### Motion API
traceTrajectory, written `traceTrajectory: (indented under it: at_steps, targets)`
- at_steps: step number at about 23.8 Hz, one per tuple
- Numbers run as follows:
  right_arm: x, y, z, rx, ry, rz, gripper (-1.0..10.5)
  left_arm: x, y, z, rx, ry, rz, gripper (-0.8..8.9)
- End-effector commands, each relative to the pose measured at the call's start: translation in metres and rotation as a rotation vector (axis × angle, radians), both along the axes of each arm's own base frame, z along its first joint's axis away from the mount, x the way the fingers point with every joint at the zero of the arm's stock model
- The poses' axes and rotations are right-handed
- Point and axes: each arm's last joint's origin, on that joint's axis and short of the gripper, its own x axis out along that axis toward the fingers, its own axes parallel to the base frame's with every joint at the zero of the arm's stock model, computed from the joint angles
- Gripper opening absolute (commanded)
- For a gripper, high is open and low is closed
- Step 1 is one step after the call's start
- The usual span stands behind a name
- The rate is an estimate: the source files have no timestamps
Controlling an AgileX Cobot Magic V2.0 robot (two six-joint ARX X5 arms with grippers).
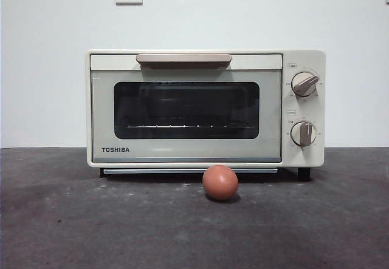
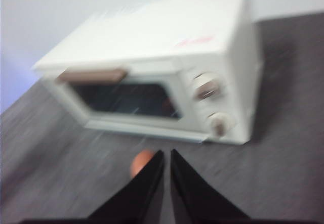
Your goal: Eggoven
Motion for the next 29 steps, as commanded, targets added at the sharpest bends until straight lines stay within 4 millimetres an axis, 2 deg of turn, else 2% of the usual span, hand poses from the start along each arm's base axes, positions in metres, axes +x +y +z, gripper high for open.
traceTrajectory:
  at_steps: [1,6,13,14,16,17,18,24,29]
  targets:
    - [0.003,0.004,0.014,-0.070,0.018,0.110,0.0,0.001,-0.001,0.015,0.085,-0.013,-0.069,0.07]
    - [0.008,0.010,0.025,-0.161,0.125,0.225,0.0,0.001,-0.006,0.025,0.132,0.060,-0.168,0.07]
    - [0.013,0.018,0.020,-0.198,0.211,0.294,0.0,-0.004,-0.010,0.019,0.164,0.125,-0.242,0.07]
    - [0.013,0.018,0.020,-0.198,0.213,0.299,0.2,-0.004,-0.011,0.019,0.164,0.125,-0.244,0.07]
    - [0.014,0.019,0.019,-0.200,0.218,0.306,1.4,-0.004,-0.011,0.019,0.164,0.124,-0.247,0.07]
    - [0.015,0.020,0.019,-0.199,0.226,0.310,3.0,-0.004,-0.011,0.019,0.164,0.124,-0.246,0.07]
    - [0.016,0.021,0.018,-0.192,0.239,0.307,4.0,-0.004,-0.011,0.019,0.164,0.124,-0.246,0.07]
    - [0.036,0.032,0.010,-0.172,0.325,0.324,4.1,-0.003,-0.011,0.020,0.165,0.103,-0.245,0.07]
    - [0.073,0.070,0.000,-0.169,0.322,0.346,4.1,-0.002,-0.011,0.021,0.166,0.091,-0.244,0.07]
